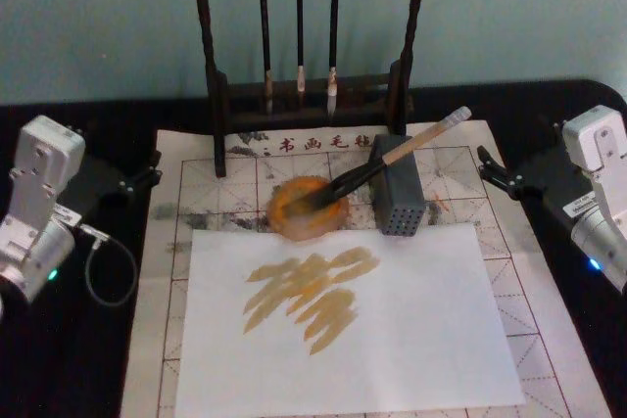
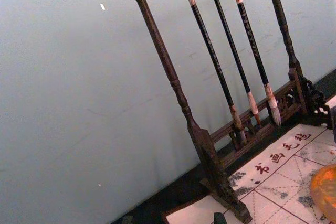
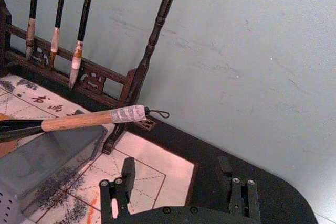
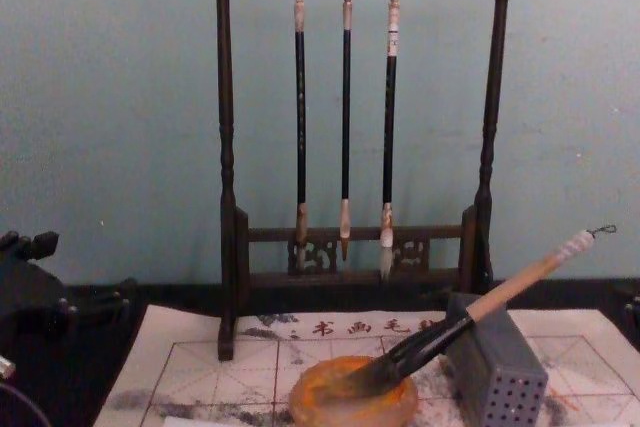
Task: Pick up the brush from the inkstone, write on the paper, then place the brush back to its original position.
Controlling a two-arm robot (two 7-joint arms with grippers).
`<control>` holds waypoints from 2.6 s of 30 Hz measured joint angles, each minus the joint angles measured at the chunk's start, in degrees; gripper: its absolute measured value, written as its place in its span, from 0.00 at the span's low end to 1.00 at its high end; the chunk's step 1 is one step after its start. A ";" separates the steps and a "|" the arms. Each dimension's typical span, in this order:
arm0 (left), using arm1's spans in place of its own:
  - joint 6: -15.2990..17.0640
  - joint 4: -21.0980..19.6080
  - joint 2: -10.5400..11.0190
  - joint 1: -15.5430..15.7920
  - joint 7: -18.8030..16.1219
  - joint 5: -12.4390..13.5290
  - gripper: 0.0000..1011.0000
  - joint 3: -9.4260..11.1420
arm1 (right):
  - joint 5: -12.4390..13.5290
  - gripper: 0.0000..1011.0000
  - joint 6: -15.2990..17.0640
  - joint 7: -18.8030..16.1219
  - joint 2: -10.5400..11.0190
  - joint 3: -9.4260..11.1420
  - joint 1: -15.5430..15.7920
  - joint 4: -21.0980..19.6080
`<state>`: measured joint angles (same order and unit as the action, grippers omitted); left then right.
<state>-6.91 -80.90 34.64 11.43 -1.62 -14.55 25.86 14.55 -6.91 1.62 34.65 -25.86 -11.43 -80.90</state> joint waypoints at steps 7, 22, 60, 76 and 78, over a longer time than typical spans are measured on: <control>0.00 0.00 0.00 0.00 0.00 0.00 0.99 0.00 | 0.00 0.99 0.00 0.00 0.00 0.00 0.00 0.00; 0.00 0.00 0.00 0.00 0.00 0.00 0.99 0.00 | 0.00 0.99 0.00 0.00 0.00 0.00 0.00 0.00; 0.00 0.00 0.00 0.00 0.00 0.00 0.99 0.00 | 10.54 0.99 -4.99 -6.40 -2.51 6.64 5.20 -1.58; 0.00 0.00 0.00 0.00 0.00 0.00 0.99 0.00 | 24.60 0.99 -3.06 -19.68 -7.36 10.00 5.41 1.34; 0.00 0.00 0.00 0.00 0.00 0.00 0.99 0.00 | 25.70 0.99 -2.55 -20.95 -7.92 10.15 4.94 2.08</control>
<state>-6.91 -80.90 34.65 11.43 -1.62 -14.55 25.86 40.24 -9.45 -19.33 26.73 -15.72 -6.49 -78.82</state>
